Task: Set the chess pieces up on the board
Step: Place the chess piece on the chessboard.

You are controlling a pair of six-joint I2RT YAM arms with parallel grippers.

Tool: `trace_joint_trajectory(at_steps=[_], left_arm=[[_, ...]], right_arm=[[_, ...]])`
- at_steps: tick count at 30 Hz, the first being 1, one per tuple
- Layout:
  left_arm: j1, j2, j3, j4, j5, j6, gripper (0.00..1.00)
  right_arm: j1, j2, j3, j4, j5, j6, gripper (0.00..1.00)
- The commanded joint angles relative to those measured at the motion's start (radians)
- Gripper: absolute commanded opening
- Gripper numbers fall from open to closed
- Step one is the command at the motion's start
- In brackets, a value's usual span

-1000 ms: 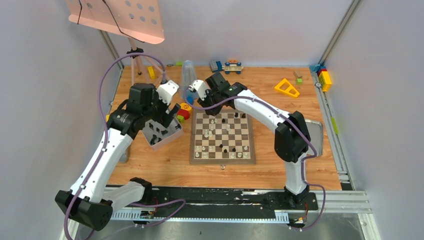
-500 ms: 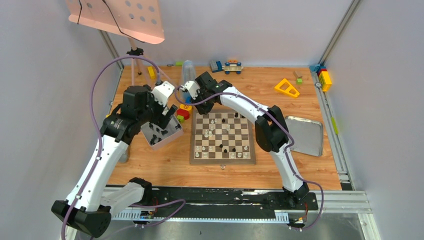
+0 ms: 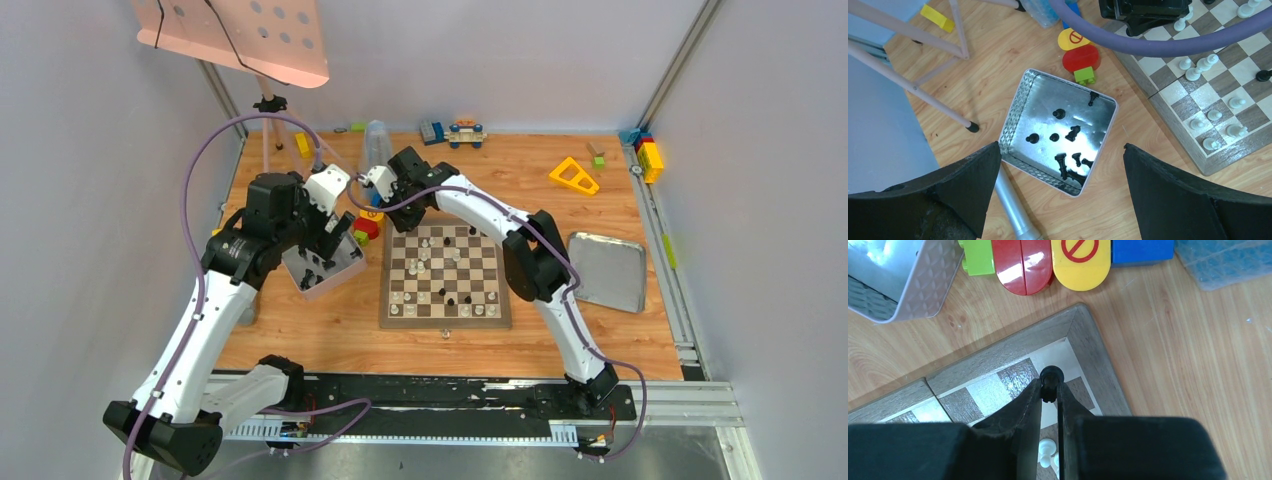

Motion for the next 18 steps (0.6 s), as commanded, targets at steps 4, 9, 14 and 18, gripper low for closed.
trace_joint_trajectory(at_steps=[4, 9, 14, 18], left_arm=[[0.009, -0.006, -0.007, 0.014, 0.011, 0.006, 1.00], [0.008, -0.008, -0.010, 0.014, 0.010, 0.009, 1.00], [0.008, -0.007, -0.010, 0.015, 0.009, 0.012, 1.00], [0.009, -0.007, -0.012, 0.014, 0.008, 0.013, 1.00]], right_arm=[[0.004, 0.029, 0.051, 0.009, -0.013, -0.012, 0.05], [0.005, 0.039, 0.060, 0.009, -0.012, -0.013, 0.05], [0.010, 0.051, 0.068, 0.009, -0.010, -0.016, 0.07], [0.013, 0.061, 0.072, 0.008, -0.004, -0.020, 0.08]])
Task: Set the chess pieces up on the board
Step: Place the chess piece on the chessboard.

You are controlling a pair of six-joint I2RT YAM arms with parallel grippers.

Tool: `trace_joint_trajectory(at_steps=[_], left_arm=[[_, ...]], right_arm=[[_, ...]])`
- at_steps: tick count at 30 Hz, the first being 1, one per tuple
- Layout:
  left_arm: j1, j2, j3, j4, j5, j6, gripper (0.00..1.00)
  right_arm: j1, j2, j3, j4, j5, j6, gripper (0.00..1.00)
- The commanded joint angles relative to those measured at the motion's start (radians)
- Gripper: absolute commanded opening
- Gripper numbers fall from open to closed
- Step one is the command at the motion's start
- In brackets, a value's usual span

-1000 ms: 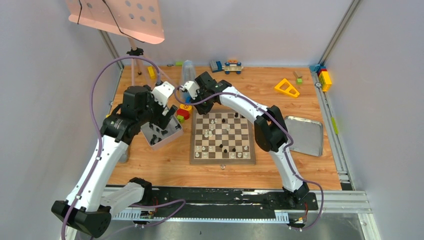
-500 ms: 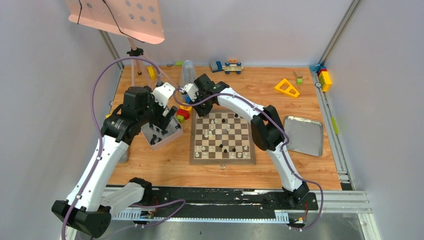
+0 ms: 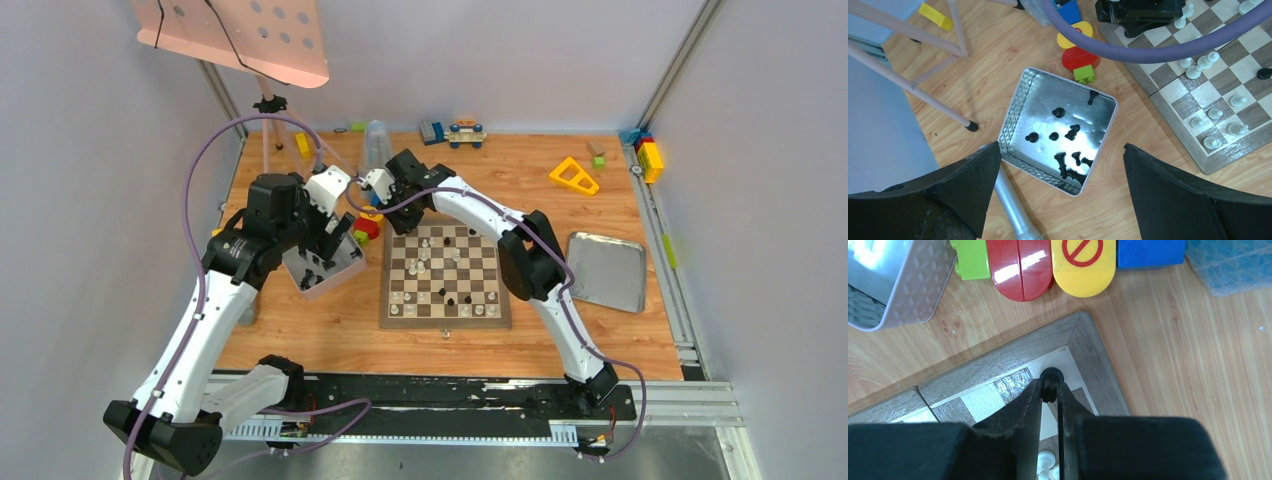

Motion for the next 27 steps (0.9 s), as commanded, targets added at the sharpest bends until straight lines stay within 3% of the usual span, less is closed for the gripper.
trace_joint_trajectory(at_steps=[1, 5, 10, 13, 19, 27], left_arm=[[0.009, -0.007, -0.006, 0.014, 0.006, 0.011, 1.00], [0.009, -0.011, -0.008, 0.015, 0.004, 0.016, 1.00], [0.009, -0.009, -0.009, 0.016, 0.005, 0.017, 1.00], [0.008, -0.009, -0.009, 0.018, 0.004, 0.018, 1.00], [0.008, -0.007, -0.002, 0.023, 0.011, 0.015, 1.00], [0.007, -0.001, 0.000, 0.034, 0.040, 0.002, 1.00]], right_arm=[[0.010, 0.020, 0.046, 0.012, -0.004, -0.015, 0.08], [0.013, 0.020, 0.045, 0.012, 0.005, -0.017, 0.13], [0.013, -0.005, 0.048, 0.013, 0.021, -0.012, 0.39], [0.012, -0.045, 0.050, 0.014, 0.034, -0.007, 0.49], [0.010, -0.174, -0.011, 0.016, 0.051, 0.001, 0.53], [-0.044, -0.374, -0.265, 0.023, 0.082, 0.000, 0.52]])
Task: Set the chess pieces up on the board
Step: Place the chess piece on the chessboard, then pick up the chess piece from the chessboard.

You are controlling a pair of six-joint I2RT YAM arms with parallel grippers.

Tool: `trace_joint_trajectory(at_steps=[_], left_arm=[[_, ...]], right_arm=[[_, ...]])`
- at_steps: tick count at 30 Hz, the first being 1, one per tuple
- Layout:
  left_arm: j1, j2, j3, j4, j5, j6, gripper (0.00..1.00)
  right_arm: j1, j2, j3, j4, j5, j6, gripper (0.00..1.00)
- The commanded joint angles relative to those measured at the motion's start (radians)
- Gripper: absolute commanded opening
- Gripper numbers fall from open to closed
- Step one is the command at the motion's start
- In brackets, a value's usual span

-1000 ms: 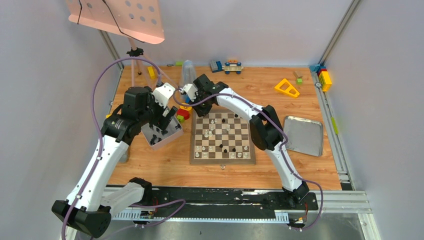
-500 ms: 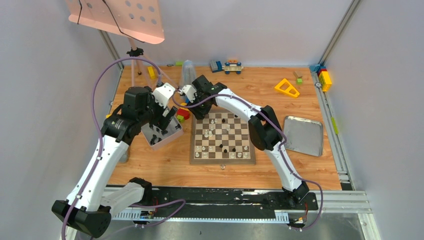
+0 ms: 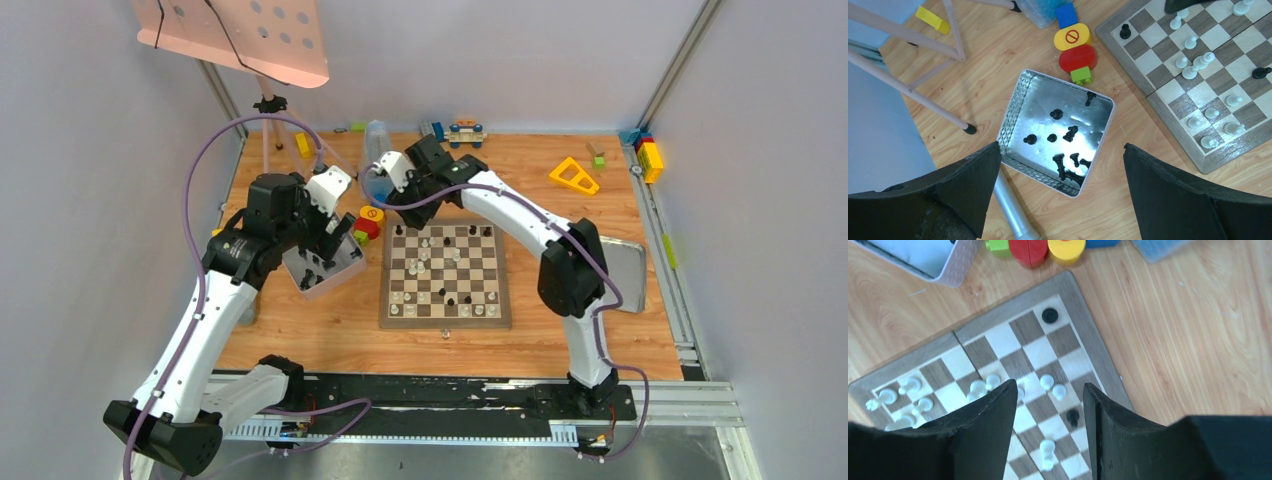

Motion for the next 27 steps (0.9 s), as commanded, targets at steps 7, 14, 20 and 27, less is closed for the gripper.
trace_joint_trajectory(at_steps=[7, 14, 20, 27], left_arm=[[0.008, 0.014, 0.002, 0.035, 0.047, -0.004, 1.00], [0.009, 0.025, 0.001, 0.038, 0.057, -0.003, 1.00], [0.008, 0.027, -0.004, 0.043, 0.055, -0.001, 1.00], [0.008, 0.024, -0.009, 0.044, 0.048, 0.005, 1.00]], right_arm=[[-0.086, -0.156, -0.253, 0.036, 0.023, 0.019, 0.47], [-0.119, -0.117, -0.294, 0.063, 0.001, 0.016, 0.45], [-0.120, -0.081, -0.288, 0.075, -0.015, 0.014, 0.43], [-0.120, -0.125, -0.321, 0.076, -0.037, 0.019, 0.43]])
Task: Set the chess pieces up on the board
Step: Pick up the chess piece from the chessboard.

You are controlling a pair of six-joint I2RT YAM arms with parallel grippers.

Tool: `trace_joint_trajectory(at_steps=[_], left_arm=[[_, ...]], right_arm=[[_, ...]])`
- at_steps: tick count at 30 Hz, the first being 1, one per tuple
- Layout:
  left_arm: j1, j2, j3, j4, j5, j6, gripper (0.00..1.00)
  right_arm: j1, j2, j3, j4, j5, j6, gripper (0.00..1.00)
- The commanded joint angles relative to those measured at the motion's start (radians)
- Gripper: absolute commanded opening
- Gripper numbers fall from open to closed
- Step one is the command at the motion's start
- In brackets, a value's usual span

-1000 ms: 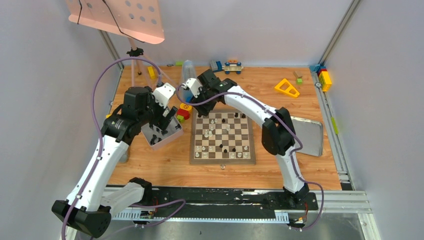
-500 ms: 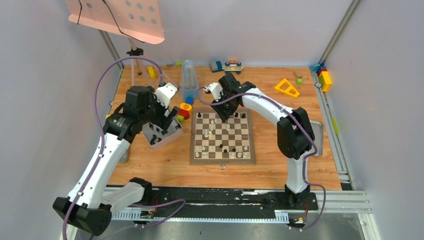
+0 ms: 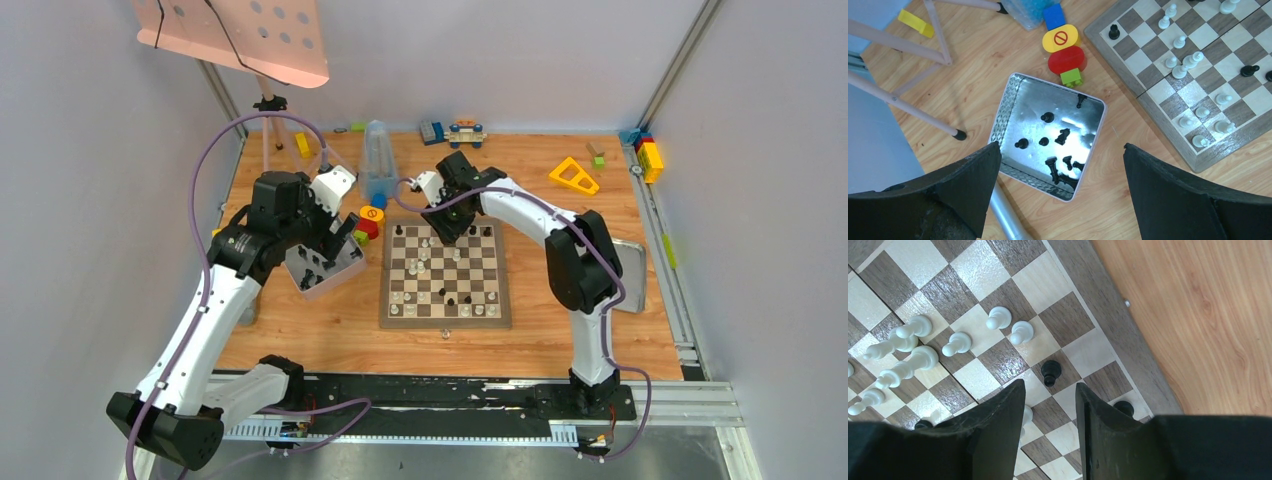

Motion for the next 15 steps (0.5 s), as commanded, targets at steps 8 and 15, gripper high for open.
trace_joint_trajectory(at_steps=[8, 15], left_arm=[[0.007, -0.009, -0.022, 0.044, -0.005, 0.009, 1.00], [0.008, -0.006, -0.022, 0.043, -0.018, 0.013, 1.00]], right_arm=[[0.022, -0.248, -0.127, 0.034, -0.072, 0.007, 0.45], [0.102, -0.352, -0.290, 0.026, -0.099, 0.003, 0.45]])
